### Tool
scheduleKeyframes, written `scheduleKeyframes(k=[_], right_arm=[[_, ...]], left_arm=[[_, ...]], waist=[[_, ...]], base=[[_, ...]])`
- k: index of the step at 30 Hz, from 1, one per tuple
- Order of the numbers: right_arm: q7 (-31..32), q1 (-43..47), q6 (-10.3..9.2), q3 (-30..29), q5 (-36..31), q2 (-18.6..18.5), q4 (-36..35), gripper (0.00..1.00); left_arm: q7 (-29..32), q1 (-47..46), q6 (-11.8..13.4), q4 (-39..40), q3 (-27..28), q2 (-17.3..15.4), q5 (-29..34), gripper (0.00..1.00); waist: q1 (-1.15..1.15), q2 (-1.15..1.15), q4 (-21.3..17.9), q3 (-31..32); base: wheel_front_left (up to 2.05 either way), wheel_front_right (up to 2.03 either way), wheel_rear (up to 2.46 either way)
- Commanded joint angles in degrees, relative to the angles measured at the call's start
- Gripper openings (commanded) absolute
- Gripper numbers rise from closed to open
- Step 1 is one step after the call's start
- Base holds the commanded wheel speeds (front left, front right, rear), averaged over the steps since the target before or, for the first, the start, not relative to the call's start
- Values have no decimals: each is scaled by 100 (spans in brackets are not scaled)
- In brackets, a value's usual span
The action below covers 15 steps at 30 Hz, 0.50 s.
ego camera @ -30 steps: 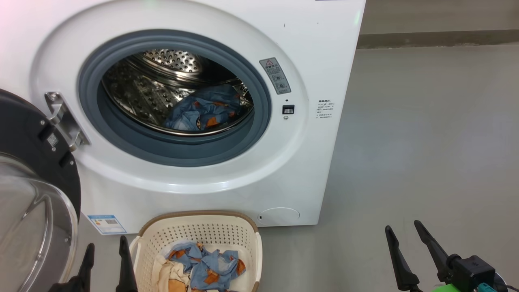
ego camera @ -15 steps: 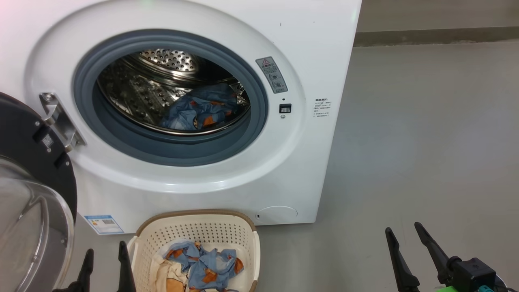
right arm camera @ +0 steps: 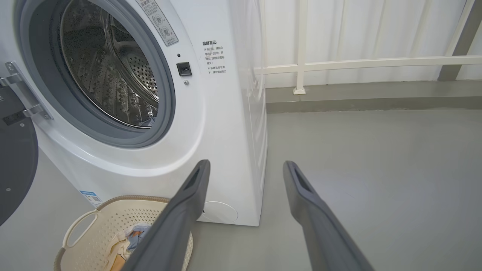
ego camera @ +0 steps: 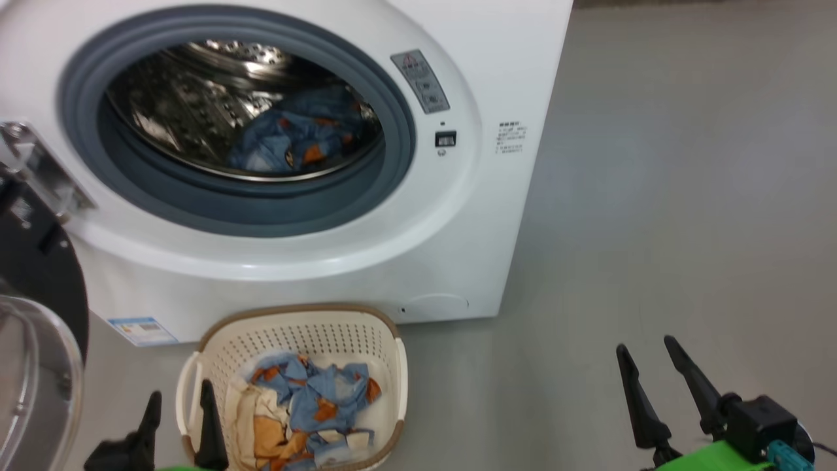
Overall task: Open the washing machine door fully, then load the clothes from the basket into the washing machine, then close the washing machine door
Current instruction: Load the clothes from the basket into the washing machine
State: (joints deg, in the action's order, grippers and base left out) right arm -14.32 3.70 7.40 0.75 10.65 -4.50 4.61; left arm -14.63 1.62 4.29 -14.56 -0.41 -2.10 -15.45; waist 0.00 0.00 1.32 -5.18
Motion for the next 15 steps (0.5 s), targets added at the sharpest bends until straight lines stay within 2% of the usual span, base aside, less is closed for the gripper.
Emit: scheduleKeyframes(k=[1, 7, 15], right_arm=[[-68, -280, 9, 159, 13, -27, -151, 100], [-68, -686, 9, 289, 70, -2, -146, 100], [-68, -1353, 9, 560, 175, 55, -111, 100]], left_arm=[[-37, -349, 10, -1, 153, -77, -3, 100], [64, -1076, -64, -889, 24, -87, -137, 100], [743, -2286, -154, -2093, 106, -348, -349, 100]], waist=[[0, 0, -166, -503], [0, 0, -405, -1316], [0, 0, -851, -2355]], base=[[0, 0, 0], [0, 0, 0], [0, 0, 0]])
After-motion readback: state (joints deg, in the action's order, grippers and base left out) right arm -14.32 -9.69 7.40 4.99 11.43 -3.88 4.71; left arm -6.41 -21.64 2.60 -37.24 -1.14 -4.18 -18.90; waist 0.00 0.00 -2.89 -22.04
